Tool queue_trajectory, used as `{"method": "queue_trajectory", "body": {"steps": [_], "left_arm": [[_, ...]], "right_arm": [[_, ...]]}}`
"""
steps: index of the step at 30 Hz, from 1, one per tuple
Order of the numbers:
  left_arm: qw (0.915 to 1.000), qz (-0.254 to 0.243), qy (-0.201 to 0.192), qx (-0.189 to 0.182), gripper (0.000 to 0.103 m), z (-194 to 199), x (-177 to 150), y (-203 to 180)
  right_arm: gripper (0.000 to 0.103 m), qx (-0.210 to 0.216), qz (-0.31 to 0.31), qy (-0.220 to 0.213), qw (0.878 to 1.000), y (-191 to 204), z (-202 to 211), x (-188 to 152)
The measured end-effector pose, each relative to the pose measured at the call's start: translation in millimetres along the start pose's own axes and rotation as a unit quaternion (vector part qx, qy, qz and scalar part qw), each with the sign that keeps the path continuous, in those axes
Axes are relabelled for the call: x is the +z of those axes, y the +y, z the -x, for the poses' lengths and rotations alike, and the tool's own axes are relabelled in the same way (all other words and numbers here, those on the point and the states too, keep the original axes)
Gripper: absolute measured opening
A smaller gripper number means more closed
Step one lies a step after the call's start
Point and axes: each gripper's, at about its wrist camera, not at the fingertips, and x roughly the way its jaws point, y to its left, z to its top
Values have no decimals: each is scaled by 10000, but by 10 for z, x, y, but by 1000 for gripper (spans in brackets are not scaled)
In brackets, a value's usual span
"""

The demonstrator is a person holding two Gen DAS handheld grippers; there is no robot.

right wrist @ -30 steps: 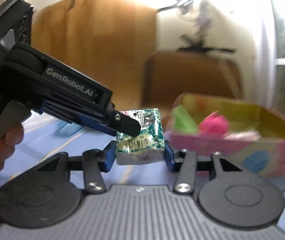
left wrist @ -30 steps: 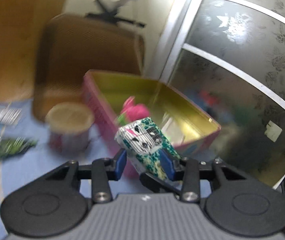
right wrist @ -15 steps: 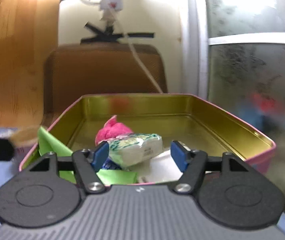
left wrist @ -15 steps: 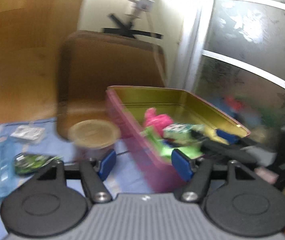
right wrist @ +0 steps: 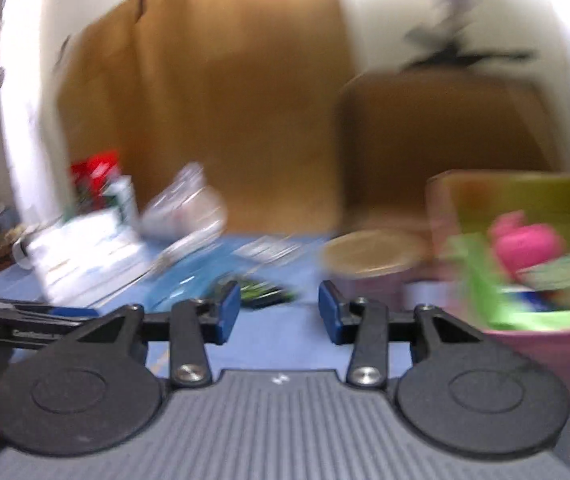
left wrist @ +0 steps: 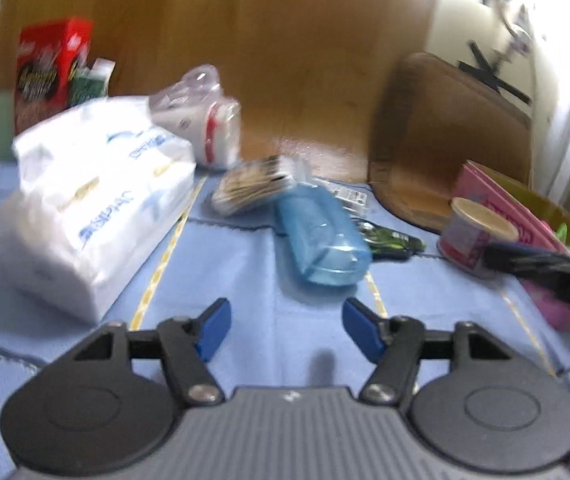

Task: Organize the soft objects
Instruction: 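Grasp the green correction-tape roller with the right tool, then set the tape roller down on the table and open the right tool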

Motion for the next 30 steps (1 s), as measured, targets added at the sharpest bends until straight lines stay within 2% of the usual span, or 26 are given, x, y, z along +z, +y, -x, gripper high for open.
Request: {"method": "queue_trajectory", "body": {"steps": [3, 4, 5, 6, 9, 12, 16, 20, 24, 26, 27, 28, 30], "left_arm": [[9999, 104, -115, -62, 61, 12, -11, 66], [9998, 83, -142, -92, 61, 3, -8, 38], [9997, 42, -192, -106, 61, 15, -14, 26], [9997, -4, -228, -103, 61, 12, -24, 6], [9993, -159, -329, -119, 62, 33, -46, -47], [9992, -153, -341, -168, 62, 57, -64, -48], [9993, 62, -285, -219, 62, 29, -51, 33], [9992, 107, -299, -239, 63, 26, -44, 65], [9993, 20, -290, -240, 63, 26, -48, 36], [9993, -12, -273, -266, 63, 24, -49, 24], [9993, -10, -265, -257, 63, 23, -49, 23], [9994, -4, -257, -239, 63, 21, -48, 23], [9995, 0, -233, -209, 63, 22, -53, 21]], "right_arm": [[47, -51, 511, 486, 9975, 176, -580, 114], [50, -99, 690, 612, 9957, 182, -780, 151], [54, -102, 864, 756, 9933, 215, -939, 188], [65, -22, 1059, 940, 9899, 247, -1098, 212], [73, 32, 1592, 1118, 9809, 355, -1263, 205], [69, 200, 1231, 1403, 9822, 258, -1280, 282], [65, 272, 1198, 1395, 9826, 297, -969, 152], [64, 364, 1011, 1276, 9860, 361, -397, -83], [66, 247, 962, 1013, 9899, 459, 199, -392], [79, 313, 908, 949, 9908, 463, 428, -500], [90, 350, 927, 848, 9915, 461, 539, -556], [95, 337, 1015, 780, 9912, 459, 595, -600], [95, 188, 1299, 818, 9880, 461, 633, -684]]}}
